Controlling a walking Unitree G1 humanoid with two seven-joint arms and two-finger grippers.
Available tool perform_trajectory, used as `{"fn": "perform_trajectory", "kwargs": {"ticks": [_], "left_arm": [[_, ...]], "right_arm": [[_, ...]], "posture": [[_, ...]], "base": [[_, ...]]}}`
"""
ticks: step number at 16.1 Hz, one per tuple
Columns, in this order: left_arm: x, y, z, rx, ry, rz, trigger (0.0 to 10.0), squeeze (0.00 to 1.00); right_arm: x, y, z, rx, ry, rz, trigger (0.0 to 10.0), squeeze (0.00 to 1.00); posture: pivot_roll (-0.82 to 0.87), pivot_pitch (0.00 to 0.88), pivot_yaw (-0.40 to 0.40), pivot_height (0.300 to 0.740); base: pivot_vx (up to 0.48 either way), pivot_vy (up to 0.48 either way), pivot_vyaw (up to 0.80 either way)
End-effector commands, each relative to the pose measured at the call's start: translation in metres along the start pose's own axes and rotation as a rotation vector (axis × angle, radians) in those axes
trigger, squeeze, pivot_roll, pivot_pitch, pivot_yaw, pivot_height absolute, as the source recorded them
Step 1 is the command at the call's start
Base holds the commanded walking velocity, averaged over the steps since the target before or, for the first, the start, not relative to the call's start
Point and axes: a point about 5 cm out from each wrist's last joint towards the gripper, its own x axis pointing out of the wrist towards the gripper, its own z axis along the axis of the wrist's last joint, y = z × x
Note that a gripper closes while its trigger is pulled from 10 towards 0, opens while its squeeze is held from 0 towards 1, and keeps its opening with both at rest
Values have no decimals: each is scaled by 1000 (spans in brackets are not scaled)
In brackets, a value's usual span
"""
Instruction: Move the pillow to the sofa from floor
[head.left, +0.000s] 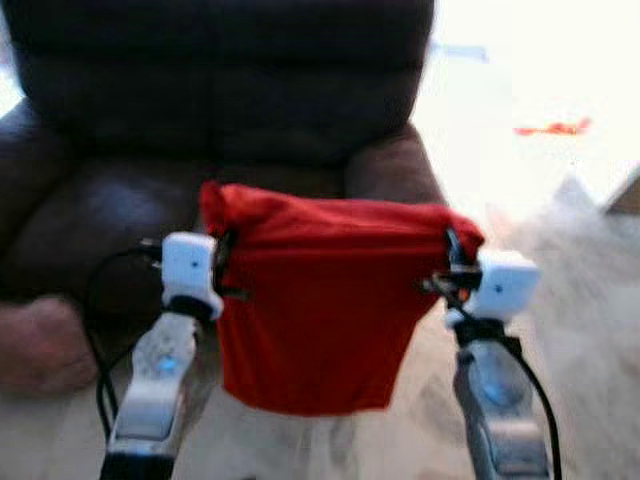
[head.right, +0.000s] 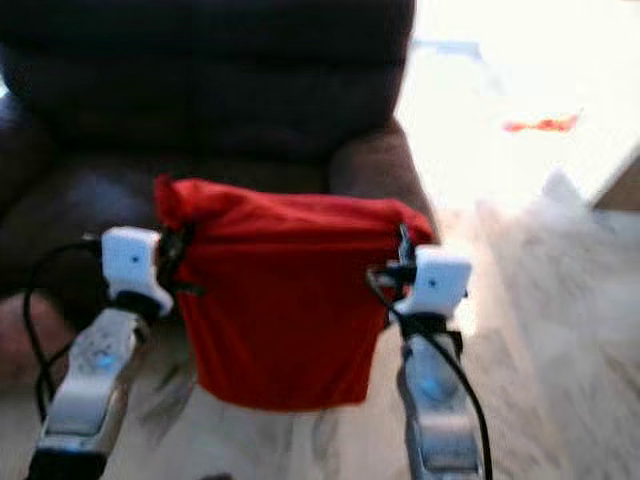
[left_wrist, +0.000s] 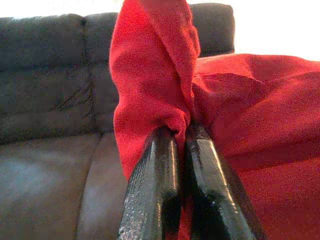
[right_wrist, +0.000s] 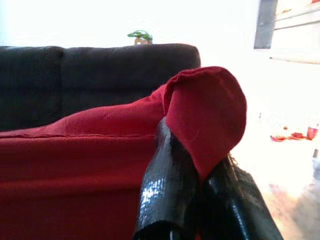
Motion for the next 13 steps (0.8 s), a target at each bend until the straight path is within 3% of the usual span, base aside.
{"fn": "perform_trajectory", "kwargs": {"ticks": [1, 13], "left_arm": [[4, 6, 21, -6, -98, 35, 10000, 0], [8, 12, 49, 11, -189, 96, 10000, 0]], "right_arm": [[1, -18, 14, -21, -64, -70, 10000, 0], [21, -13, 54, -26, -198, -9, 10000, 0]], "posture": [[99, 14, -50, 740], [99, 43, -70, 740]], "base": [[266, 0, 0], [267, 0, 0]]}}
